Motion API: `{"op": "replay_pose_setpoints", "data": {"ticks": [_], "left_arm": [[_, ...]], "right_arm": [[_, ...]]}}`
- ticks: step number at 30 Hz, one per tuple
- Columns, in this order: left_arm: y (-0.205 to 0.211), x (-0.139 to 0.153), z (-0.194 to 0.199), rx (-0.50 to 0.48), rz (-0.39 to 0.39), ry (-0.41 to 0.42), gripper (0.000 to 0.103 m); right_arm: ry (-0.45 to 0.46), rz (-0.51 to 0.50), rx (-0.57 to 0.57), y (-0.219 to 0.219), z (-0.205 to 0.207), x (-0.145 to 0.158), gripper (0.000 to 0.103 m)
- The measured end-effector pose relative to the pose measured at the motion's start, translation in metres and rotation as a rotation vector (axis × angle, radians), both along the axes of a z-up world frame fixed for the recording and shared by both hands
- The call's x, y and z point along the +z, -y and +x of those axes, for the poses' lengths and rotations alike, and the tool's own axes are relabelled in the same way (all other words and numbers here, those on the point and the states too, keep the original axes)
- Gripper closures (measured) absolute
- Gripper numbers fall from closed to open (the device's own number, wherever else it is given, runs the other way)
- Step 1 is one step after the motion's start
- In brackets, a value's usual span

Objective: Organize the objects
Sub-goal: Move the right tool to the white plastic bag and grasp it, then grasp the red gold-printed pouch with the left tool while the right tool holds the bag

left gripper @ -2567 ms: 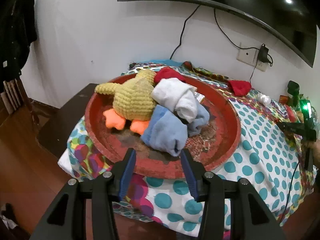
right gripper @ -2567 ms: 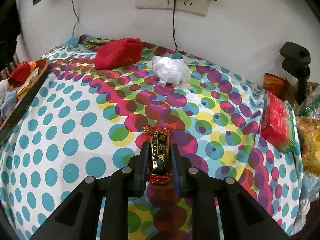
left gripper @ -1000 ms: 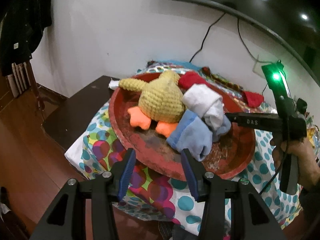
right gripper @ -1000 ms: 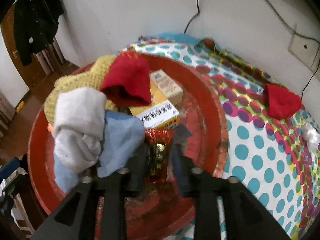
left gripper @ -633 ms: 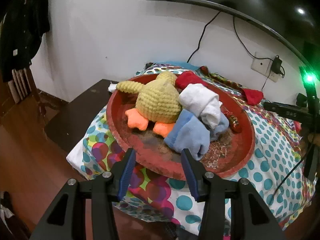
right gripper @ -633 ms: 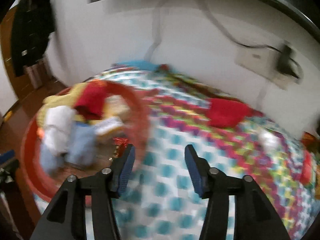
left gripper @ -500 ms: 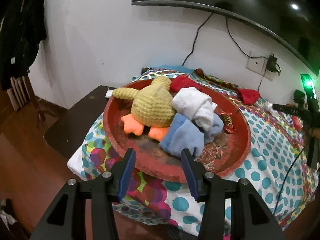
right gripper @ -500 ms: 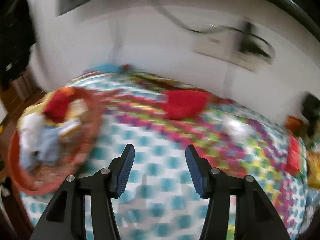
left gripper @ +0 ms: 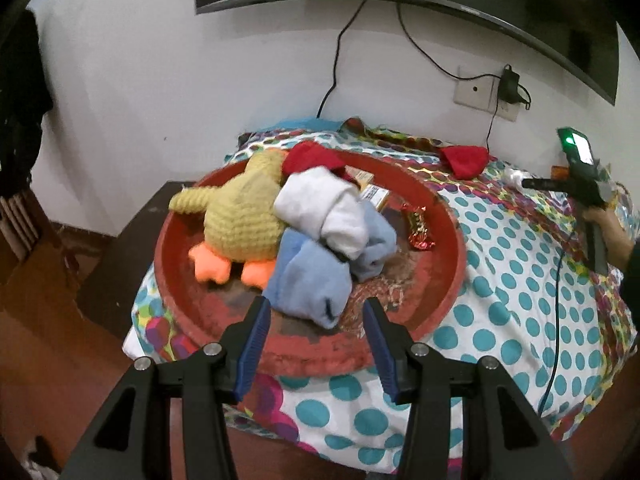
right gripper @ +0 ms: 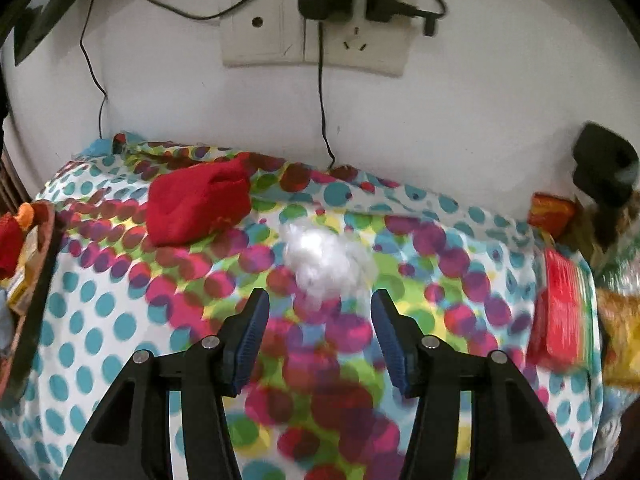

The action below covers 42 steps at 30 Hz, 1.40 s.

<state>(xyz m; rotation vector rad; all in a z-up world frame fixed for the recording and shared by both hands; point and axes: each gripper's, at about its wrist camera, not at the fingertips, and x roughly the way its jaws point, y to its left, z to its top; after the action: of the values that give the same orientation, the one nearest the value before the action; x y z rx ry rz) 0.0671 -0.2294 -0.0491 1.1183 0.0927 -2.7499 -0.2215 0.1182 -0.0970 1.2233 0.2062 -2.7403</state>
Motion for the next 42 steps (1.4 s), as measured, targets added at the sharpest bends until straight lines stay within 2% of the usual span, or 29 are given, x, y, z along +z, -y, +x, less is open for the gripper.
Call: {"op": "replay_pose_setpoints", "data": {"ticks": [3, 9, 10, 11, 16, 19, 22, 25, 30, 31, 35, 38, 40, 42], "left_arm": [[-0.007, 0.007, -0.012, -0.027, -0.019, 0.002, 0.053], [-0.04, 0.021, -0.065, -0.149, -0.061, 0.001, 0.053], [-0.049, 0.025, -0.077, -0.183, -0.067, -0.004, 0.053], [-0.059, 0.029, -0.091, -0.223, -0.077, -0.007, 0.052], [-0.115, 0.041, -0.166, -0.382, -0.12, -0.023, 0.051], [-0.144, 0.037, -0.221, -0.471, -0.08, 0.006, 0.048], [-0.17, 0.025, -0.277, -0.477, -0.067, 0.047, 0.048], [-0.183, 0.014, -0.313, -0.469, -0.064, 0.055, 0.048], [-0.207, -0.014, -0.372, -0.486, -0.127, 0.141, 0.048], [-0.209, -0.017, -0.379, -0.472, -0.137, 0.141, 0.048], [-0.218, -0.027, -0.401, -0.515, -0.106, 0.152, 0.048], [-0.227, -0.043, -0.413, -0.529, -0.095, 0.201, 0.048], [-0.23, -0.053, -0.414, -0.521, -0.079, 0.217, 0.048], [-0.231, -0.055, -0.41, -0.499, -0.065, 0.198, 0.048]], "right_arm": [[-0.009, 0.012, -0.018, -0.001, -0.019, -0.003, 0.044], [0.019, 0.008, -0.002, -0.002, -0.047, -0.013, 0.045], [0.029, 0.012, 0.007, -0.002, -0.05, -0.016, 0.053], [0.044, 0.011, 0.016, -0.001, -0.052, -0.02, 0.057], [0.012, -0.006, 0.048, -0.002, -0.048, -0.021, 0.061], [0.011, -0.036, 0.064, -0.008, -0.03, -0.015, 0.061], [0.011, -0.077, 0.085, -0.019, -0.004, -0.01, 0.061], [0.024, -0.107, 0.089, -0.03, 0.021, -0.009, 0.061], [0.035, -0.112, 0.105, -0.04, 0.053, -0.014, 0.061], [0.042, -0.118, 0.109, -0.04, 0.054, -0.017, 0.061], [0.052, -0.135, 0.113, -0.041, 0.056, -0.02, 0.061], [0.076, -0.133, 0.118, -0.044, 0.057, -0.023, 0.061], [0.075, -0.126, 0.119, -0.042, 0.058, -0.023, 0.06], [0.077, -0.126, 0.12, -0.042, 0.056, -0.024, 0.06]]}}
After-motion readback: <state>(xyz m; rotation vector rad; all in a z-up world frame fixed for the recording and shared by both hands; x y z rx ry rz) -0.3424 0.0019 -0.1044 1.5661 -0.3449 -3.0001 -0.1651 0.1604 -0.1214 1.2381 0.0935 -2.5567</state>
